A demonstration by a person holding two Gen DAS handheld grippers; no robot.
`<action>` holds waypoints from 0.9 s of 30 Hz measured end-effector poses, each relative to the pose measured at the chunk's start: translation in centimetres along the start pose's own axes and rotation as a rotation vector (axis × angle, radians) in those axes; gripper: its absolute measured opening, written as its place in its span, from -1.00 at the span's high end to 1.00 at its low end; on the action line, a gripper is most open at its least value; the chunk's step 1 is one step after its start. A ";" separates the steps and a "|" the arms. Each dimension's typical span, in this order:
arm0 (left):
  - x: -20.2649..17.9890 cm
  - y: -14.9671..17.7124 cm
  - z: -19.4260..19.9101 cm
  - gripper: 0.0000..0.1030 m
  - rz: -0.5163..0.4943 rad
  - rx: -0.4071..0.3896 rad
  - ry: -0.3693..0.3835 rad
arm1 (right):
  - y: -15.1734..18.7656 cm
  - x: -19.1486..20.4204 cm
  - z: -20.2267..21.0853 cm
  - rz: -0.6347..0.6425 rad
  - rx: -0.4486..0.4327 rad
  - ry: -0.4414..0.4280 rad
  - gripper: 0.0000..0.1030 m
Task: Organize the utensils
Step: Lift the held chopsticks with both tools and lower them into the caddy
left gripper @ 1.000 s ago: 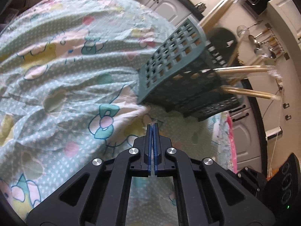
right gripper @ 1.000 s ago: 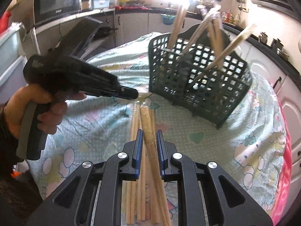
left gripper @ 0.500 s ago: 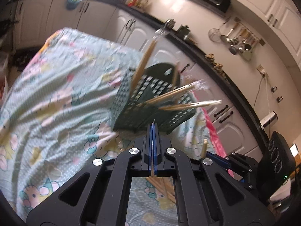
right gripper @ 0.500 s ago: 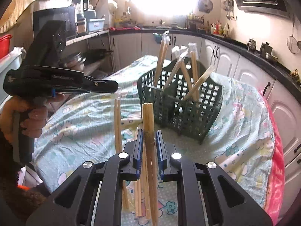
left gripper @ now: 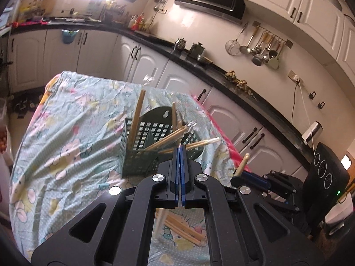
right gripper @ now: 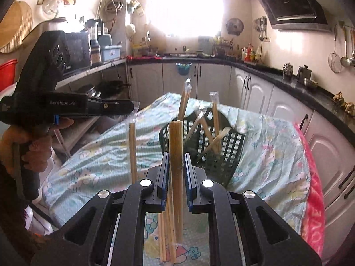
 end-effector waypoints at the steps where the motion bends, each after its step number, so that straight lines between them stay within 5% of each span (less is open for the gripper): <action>1: -0.2 -0.2 0.1 1.00 -0.006 -0.004 0.002 | -0.4 -0.1 0.3 -0.001 -0.012 0.003 0.75; 27: -5.7 -12.6 3.8 1.00 -0.106 -0.212 0.021 | -12.9 -7.0 5.6 -0.023 -0.290 0.107 0.75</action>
Point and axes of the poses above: each gripper's, at about its wrist camera, not at the fingertips, and z roughly against the way its jaws point, x to its left, y to its underside, the point moved 8 cm from there along -z, roughly the way its jaws point
